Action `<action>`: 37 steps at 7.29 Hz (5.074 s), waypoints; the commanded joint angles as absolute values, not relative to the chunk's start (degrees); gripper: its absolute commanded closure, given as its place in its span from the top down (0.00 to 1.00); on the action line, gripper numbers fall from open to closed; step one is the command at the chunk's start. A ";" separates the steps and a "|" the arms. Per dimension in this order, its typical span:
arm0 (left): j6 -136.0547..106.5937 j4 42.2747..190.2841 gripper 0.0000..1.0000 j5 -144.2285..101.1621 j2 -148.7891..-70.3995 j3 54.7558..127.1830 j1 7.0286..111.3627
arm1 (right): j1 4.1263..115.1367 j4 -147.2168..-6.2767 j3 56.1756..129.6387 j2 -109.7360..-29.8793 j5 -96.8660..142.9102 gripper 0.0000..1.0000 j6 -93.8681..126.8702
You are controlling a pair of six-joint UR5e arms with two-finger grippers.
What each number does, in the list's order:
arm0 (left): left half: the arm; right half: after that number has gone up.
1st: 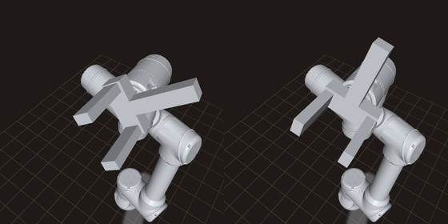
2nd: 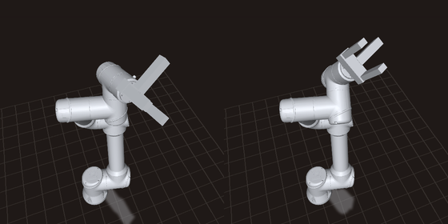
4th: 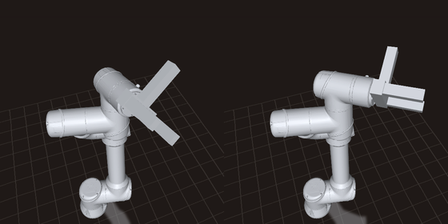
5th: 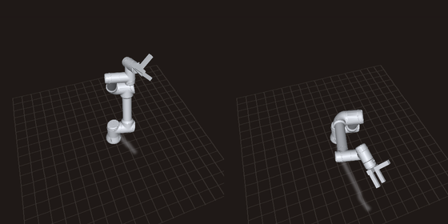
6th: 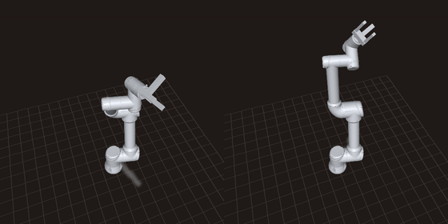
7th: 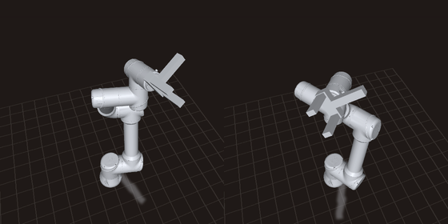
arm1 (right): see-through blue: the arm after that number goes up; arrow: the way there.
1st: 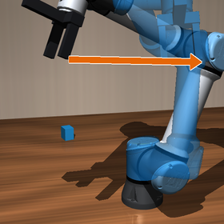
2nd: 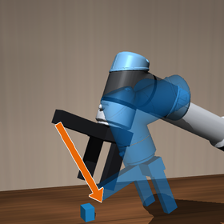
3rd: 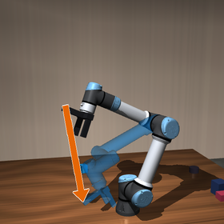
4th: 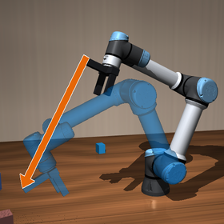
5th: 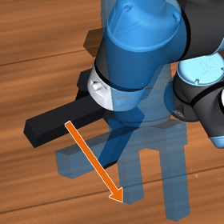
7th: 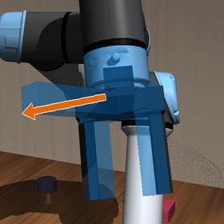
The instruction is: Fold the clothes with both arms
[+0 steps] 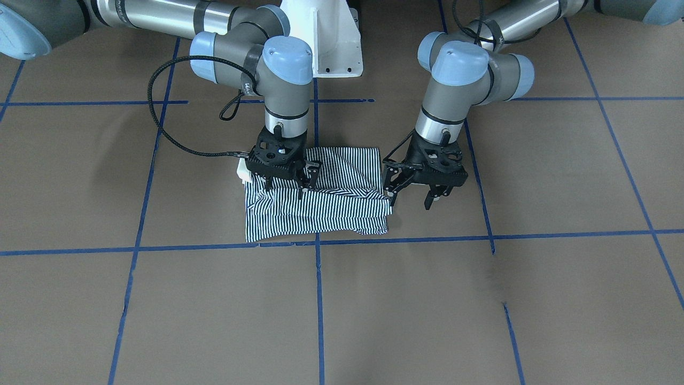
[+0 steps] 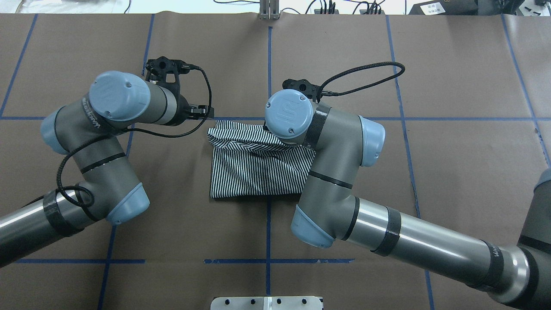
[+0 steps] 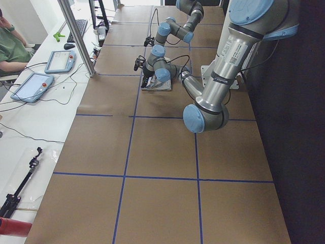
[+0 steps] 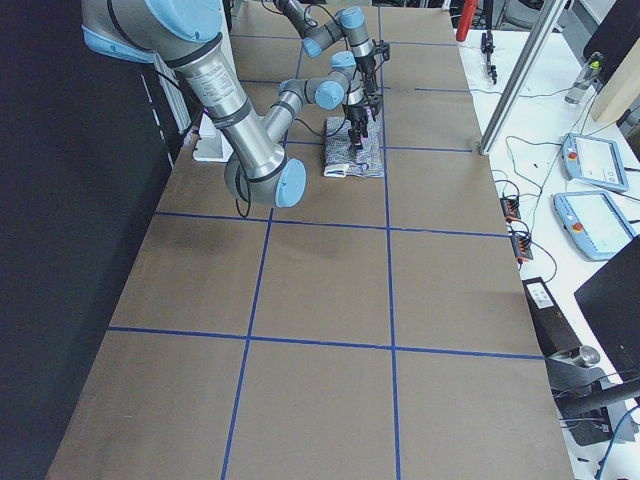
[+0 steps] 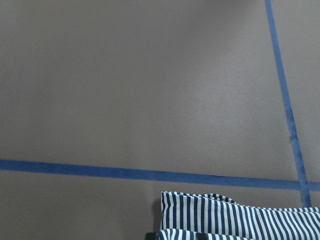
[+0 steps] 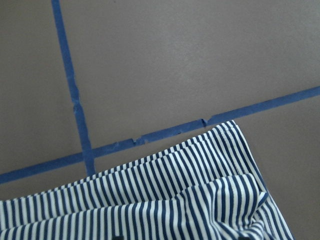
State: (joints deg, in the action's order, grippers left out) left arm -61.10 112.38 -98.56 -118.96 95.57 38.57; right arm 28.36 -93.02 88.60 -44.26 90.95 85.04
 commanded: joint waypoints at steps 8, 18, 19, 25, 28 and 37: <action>-59.33 112.41 1.00 -99.14 -118.12 96.15 39.55 | 28.63 -92.11 77.90 -41.42 86.31 1.00 71.91; -71.10 111.18 1.00 -95.03 -124.00 89.49 29.54 | 44.47 -86.84 74.09 -41.22 100.11 1.00 58.36; -71.10 111.18 1.00 -94.92 -125.41 87.56 29.44 | 44.47 -86.92 74.09 -41.22 100.11 1.00 58.36; -65.59 112.32 1.00 -93.43 -132.51 74.75 35.14 | 44.39 -86.92 74.09 -41.66 100.11 1.00 58.27; -55.85 118.21 1.00 -93.95 -134.03 68.29 41.99 | 44.30 -86.75 74.18 -41.75 100.20 1.00 58.27; -49.13 118.48 1.00 -101.95 -126.91 79.28 44.21 | 32.17 -80.24 79.37 -45.52 95.28 0.51 74.36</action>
State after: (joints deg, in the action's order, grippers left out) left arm -49.06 118.41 -101.95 -126.96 79.24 44.20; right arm 32.57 -80.13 79.38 -45.06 95.92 74.64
